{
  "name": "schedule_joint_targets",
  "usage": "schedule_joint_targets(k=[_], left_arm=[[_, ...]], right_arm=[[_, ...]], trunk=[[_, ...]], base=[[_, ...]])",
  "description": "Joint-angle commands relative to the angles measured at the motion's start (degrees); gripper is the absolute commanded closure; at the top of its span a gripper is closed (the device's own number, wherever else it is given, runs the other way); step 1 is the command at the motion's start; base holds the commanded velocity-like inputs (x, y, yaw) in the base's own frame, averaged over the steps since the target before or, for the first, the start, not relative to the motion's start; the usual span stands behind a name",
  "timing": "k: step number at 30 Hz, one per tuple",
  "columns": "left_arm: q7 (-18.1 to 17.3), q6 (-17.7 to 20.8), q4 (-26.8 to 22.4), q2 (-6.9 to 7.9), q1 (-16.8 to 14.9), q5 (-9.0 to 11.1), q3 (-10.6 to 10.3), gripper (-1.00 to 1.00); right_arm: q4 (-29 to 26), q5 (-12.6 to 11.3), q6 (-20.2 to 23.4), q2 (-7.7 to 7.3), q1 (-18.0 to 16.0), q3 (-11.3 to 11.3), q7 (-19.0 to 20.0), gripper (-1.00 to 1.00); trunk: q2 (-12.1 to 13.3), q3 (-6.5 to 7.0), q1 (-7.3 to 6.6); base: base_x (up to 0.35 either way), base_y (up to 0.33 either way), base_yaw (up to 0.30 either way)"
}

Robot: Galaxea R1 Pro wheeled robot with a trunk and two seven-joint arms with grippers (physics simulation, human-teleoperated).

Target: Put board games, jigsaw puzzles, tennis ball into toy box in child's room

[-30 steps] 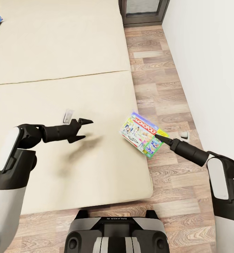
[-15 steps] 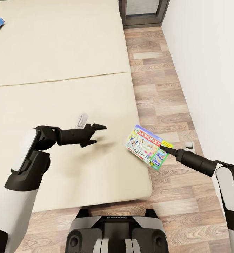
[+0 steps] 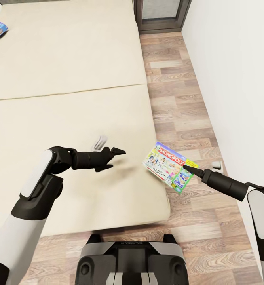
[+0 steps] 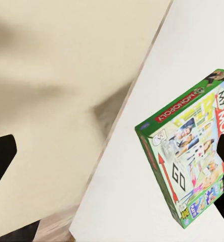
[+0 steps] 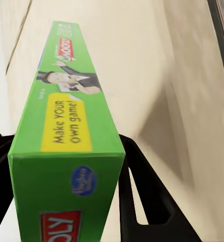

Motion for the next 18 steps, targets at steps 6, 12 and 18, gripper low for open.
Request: schedule_joint_targets(k=[6,12,18], left_arm=[[0.27,0.01,-0.04,0.00,1.08,-0.54,-0.24,-1.00],[-0.06,0.03,-0.04,-0.03,1.63,-1.03,-0.29,-1.00],[-0.60,0.00,-0.03,-0.03,2.44,-1.23,-0.38,-1.00]], right_arm=[[0.00,0.27,0.26,-0.01,0.02,-0.25,0.40,1.00],[-0.04,0.27,0.26,-0.03,0.04,-0.37,0.40,1.00],[-0.06,0.23,0.26,-0.02,0.05,-0.30,0.44,1.00]], trunk=[[2.40,1.06,-1.32],[4.81,2.14,-2.64],[7.21,3.21,-3.96]], base=[[0.000,0.000,0.000],[0.000,0.000,0.000],[0.000,0.000,0.000]])
